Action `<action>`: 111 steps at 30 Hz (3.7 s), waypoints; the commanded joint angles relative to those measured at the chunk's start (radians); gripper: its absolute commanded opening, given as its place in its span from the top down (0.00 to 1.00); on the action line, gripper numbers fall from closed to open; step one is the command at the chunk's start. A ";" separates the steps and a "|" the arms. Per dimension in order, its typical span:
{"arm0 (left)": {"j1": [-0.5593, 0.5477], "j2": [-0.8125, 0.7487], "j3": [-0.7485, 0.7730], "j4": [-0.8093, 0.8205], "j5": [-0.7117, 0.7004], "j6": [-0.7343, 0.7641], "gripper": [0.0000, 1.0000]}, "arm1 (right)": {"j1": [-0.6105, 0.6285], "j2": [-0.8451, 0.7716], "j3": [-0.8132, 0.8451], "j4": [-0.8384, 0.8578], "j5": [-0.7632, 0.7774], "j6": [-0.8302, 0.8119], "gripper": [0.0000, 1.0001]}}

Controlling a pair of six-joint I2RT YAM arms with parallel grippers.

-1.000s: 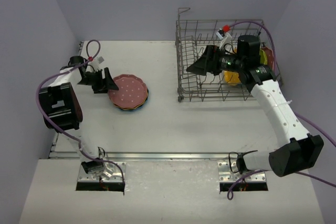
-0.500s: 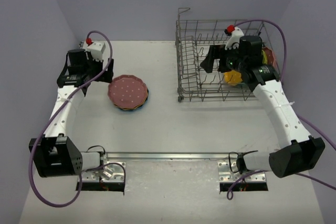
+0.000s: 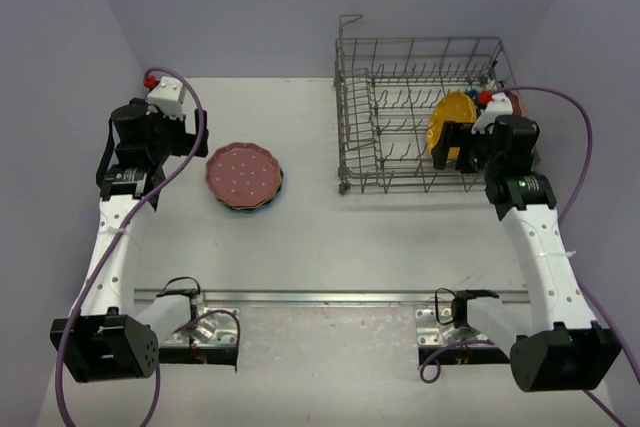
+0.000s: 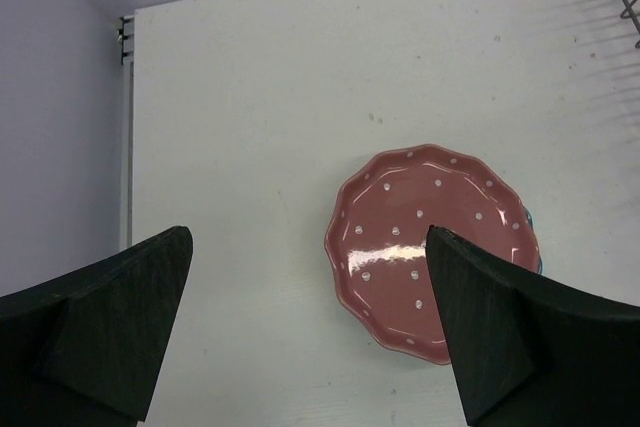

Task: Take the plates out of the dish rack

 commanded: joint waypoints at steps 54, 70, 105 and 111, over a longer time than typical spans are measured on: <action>-0.153 -0.009 0.091 -0.001 -0.099 -0.052 0.00 | -0.131 0.811 0.660 -0.149 -0.070 -0.146 0.56; -0.153 0.009 0.118 0.008 -0.081 -0.091 0.00 | -0.129 0.585 0.797 -0.189 -0.226 -0.061 1.00; -0.174 0.142 0.219 -0.013 0.515 -0.298 0.00 | -0.161 0.526 0.864 -0.138 -0.556 0.164 1.00; -0.188 0.202 0.253 -0.015 0.647 -0.384 0.00 | -0.162 0.453 0.727 0.019 -0.843 0.356 1.00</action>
